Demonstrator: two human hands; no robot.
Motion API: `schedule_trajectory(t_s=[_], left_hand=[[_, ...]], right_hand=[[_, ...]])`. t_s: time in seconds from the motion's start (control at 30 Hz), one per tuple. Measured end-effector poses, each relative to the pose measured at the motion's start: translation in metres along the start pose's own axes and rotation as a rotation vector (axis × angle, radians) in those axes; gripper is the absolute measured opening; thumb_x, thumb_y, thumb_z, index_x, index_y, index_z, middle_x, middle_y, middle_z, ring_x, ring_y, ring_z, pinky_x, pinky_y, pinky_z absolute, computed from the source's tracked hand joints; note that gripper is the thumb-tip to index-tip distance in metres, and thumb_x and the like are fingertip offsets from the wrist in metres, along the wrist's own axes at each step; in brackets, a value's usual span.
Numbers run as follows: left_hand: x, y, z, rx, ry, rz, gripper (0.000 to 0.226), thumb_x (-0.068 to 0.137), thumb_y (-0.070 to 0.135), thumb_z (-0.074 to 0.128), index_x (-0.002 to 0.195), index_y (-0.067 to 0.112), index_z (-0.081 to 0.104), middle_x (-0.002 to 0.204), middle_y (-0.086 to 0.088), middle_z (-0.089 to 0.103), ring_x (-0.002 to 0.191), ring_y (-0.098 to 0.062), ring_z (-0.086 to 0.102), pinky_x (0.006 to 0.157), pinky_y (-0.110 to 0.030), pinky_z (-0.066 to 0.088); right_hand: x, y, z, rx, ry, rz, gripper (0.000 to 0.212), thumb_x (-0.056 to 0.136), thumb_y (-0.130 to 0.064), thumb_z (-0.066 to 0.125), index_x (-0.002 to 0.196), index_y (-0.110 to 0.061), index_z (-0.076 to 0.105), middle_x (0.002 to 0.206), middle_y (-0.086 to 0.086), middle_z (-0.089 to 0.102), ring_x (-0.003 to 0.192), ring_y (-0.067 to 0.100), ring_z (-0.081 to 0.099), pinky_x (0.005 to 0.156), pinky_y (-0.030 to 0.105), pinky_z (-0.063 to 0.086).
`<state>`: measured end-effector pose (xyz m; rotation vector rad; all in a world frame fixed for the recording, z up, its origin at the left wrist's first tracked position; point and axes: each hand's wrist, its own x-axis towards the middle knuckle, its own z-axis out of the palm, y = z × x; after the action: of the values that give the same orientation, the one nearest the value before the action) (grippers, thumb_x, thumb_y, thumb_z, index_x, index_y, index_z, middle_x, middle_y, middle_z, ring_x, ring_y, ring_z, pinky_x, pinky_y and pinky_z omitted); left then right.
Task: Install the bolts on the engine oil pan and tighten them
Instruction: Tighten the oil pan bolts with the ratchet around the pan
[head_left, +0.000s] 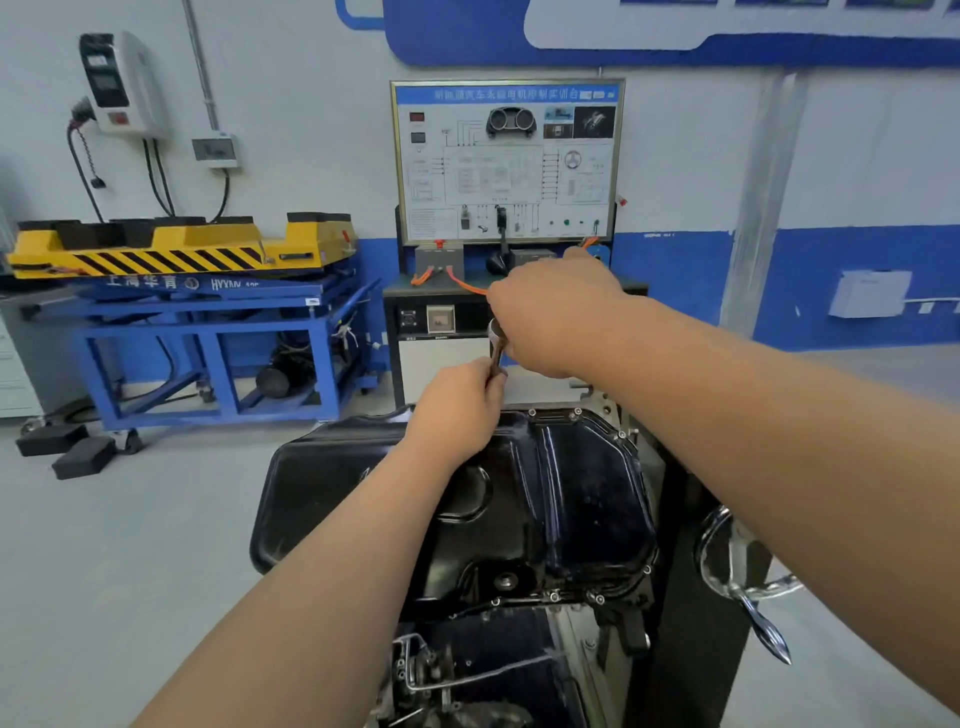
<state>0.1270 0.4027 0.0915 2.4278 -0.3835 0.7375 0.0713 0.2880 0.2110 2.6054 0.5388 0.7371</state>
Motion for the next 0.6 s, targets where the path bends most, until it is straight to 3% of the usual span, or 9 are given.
schedule_trajectory(t_s=[0.13, 0.27, 0.37, 0.43, 0.5, 0.6], left_hand=[[0.004, 0.001, -0.002, -0.018, -0.042, -0.094, 0.028, 0.095, 0.036, 0.047, 0.081, 0.013, 0.055, 0.070, -0.003, 0.058, 0.068, -0.025, 0.057, 0.056, -0.033, 0.041], [0.002, 0.006, 0.001, 0.209, -0.063, -0.108, 0.028, 0.092, 0.021, 0.032, 0.064, 0.022, 0.036, 0.063, 0.000, 0.049, 0.056, -0.021, 0.052, 0.049, -0.027, 0.033], [0.001, 0.007, 0.003, 0.247, -0.069, -0.189, 0.029, 0.096, 0.023, 0.033, 0.068, 0.019, 0.040, 0.073, -0.005, 0.053, 0.065, -0.027, 0.050, 0.061, -0.033, 0.040], [0.005, 0.007, 0.004, 0.257, -0.103, -0.186, 0.029, 0.100, 0.029, 0.027, 0.087, 0.014, 0.049, 0.089, -0.010, 0.060, 0.072, -0.027, 0.049, 0.064, -0.036, 0.041], [0.008, 0.006, 0.004, 0.225, -0.128, -0.189, 0.027, 0.100, 0.031, 0.026, 0.098, 0.013, 0.046, 0.095, -0.011, 0.060, 0.076, -0.029, 0.053, 0.069, -0.038, 0.044], [0.007, 0.003, 0.006, 0.135, -0.087, -0.226, 0.031, 0.099, 0.040, 0.029, 0.099, 0.013, 0.044, 0.091, -0.009, 0.062, 0.081, -0.032, 0.059, 0.077, -0.044, 0.049]], right_hand=[[-0.002, -0.008, 0.005, 0.075, 0.017, 0.116, 0.032, 0.093, -0.035, 0.049, 0.071, -0.017, 0.034, 0.066, -0.001, 0.033, 0.054, 0.016, 0.028, 0.060, 0.032, 0.028], [-0.002, -0.015, 0.009, 0.216, 0.021, 0.218, 0.048, 0.089, -0.060, 0.043, 0.063, -0.020, 0.035, 0.067, 0.000, 0.035, 0.057, 0.017, 0.036, 0.048, 0.028, 0.021], [-0.002, -0.011, 0.000, 0.141, 0.047, 0.105, 0.045, 0.086, -0.050, 0.056, 0.064, -0.019, 0.032, 0.066, -0.001, 0.037, 0.058, 0.018, 0.039, 0.050, 0.029, 0.027], [-0.001, -0.008, -0.005, 0.039, 0.052, -0.004, 0.040, 0.090, -0.032, 0.057, 0.063, -0.017, 0.031, 0.066, -0.001, 0.039, 0.057, 0.017, 0.037, 0.056, 0.031, 0.032], [-0.001, -0.008, -0.007, -0.024, 0.038, -0.050, 0.034, 0.091, -0.020, 0.054, 0.065, -0.016, 0.032, 0.072, 0.000, 0.042, 0.063, 0.018, 0.039, 0.068, 0.035, 0.033], [0.001, -0.011, -0.001, -0.043, 0.057, -0.003, 0.034, 0.092, -0.026, 0.053, 0.065, -0.017, 0.035, 0.067, -0.001, 0.039, 0.056, 0.017, 0.036, 0.060, 0.032, 0.032]])
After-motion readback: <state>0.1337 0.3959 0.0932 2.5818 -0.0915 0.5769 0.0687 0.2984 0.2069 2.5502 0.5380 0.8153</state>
